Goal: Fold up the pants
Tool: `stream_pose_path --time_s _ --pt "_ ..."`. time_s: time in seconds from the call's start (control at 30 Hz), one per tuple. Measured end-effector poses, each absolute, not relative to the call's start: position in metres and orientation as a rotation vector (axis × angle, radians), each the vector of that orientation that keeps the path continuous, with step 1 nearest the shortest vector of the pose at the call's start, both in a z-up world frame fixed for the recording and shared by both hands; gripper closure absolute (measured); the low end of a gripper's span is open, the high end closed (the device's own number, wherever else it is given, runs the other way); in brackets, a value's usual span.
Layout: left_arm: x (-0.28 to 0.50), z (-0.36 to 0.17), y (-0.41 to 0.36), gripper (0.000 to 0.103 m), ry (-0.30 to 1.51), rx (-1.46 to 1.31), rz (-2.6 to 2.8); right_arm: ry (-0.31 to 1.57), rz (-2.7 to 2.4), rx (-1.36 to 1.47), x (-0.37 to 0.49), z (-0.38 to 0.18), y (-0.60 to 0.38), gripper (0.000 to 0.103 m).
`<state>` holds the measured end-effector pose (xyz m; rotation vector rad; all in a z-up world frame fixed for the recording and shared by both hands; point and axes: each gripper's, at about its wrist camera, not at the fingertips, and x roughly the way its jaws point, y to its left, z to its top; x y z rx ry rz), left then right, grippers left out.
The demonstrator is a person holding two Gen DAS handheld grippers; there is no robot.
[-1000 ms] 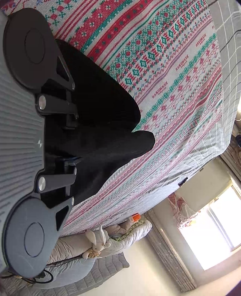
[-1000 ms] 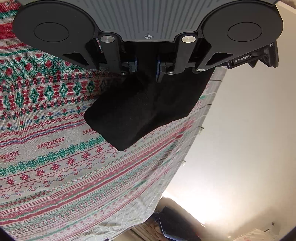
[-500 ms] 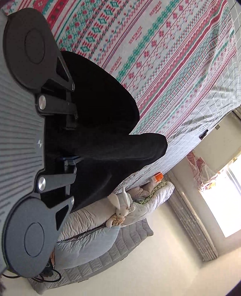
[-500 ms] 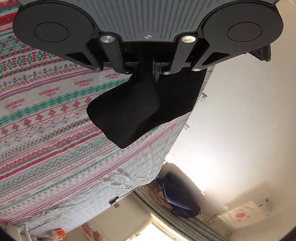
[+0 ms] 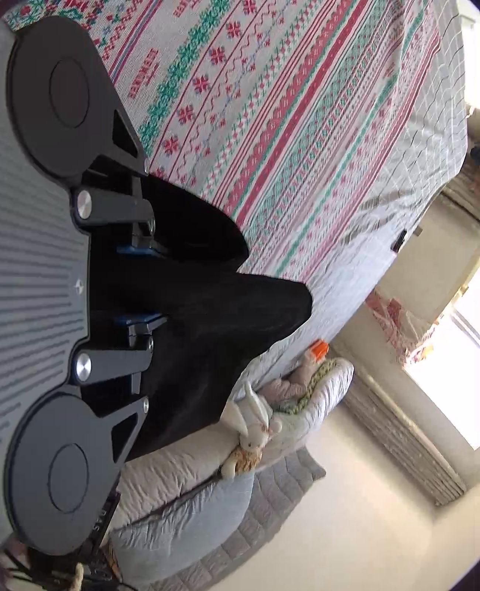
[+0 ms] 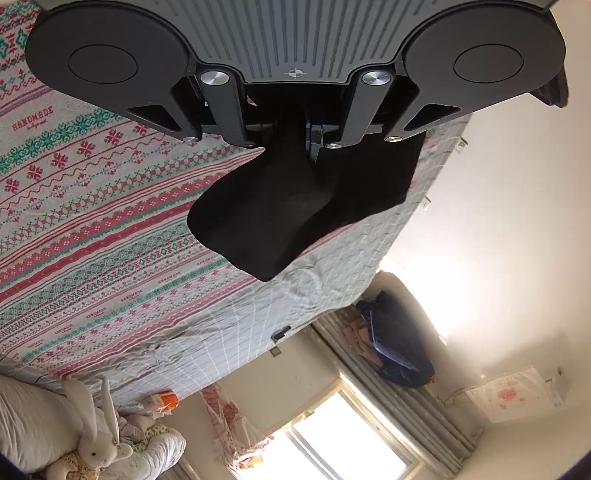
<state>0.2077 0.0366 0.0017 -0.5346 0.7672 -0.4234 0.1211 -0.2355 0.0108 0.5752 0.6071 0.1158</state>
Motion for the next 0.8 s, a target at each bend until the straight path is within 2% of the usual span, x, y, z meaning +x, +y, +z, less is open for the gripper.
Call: stream_pose_path --time_s 0.03,0.07,0.1,0.17,0.2,0.23,0.33,0.4,0.67,0.8 --pt "0.212 -0.005 0.036 0.056 0.774 -0.506 -0.359 0.645 0.066 0.561 0.126 0.002 -0.238 0.073" --pt "0.216 -0.011 0.035 0.055 0.793 -0.491 -0.332 0.685 0.023 0.556 0.129 -0.009 -0.242 0.054" --pt "0.218 -0.015 0.035 0.055 0.818 -0.487 -0.318 0.709 0.002 0.563 0.125 -0.017 -0.248 0.048" --pt "0.219 -0.019 0.034 0.052 0.842 -0.491 -0.327 0.731 0.017 0.591 0.124 -0.02 -0.254 0.048" --pt "0.218 -0.017 0.034 0.046 0.842 -0.485 -0.333 0.729 0.031 0.6 0.122 -0.019 -0.256 0.048" --pt "0.217 -0.015 0.034 0.04 0.838 -0.476 -0.336 0.724 0.045 0.6 0.12 -0.016 -0.257 0.047" --pt "0.208 -0.009 0.036 0.031 0.837 -0.463 -0.344 0.711 0.053 0.574 0.111 -0.007 -0.257 0.038" --pt "0.2 -0.006 0.037 0.028 0.857 -0.46 -0.346 0.714 0.058 0.568 0.104 -0.002 -0.256 0.037" --pt "0.16 0.005 0.043 0.028 0.924 -0.335 -0.353 0.817 0.039 0.536 0.078 -0.008 -0.253 0.036" --pt "0.146 -0.002 0.048 0.038 1.011 -0.314 -0.398 0.876 0.042 0.547 0.063 -0.017 -0.252 0.036"
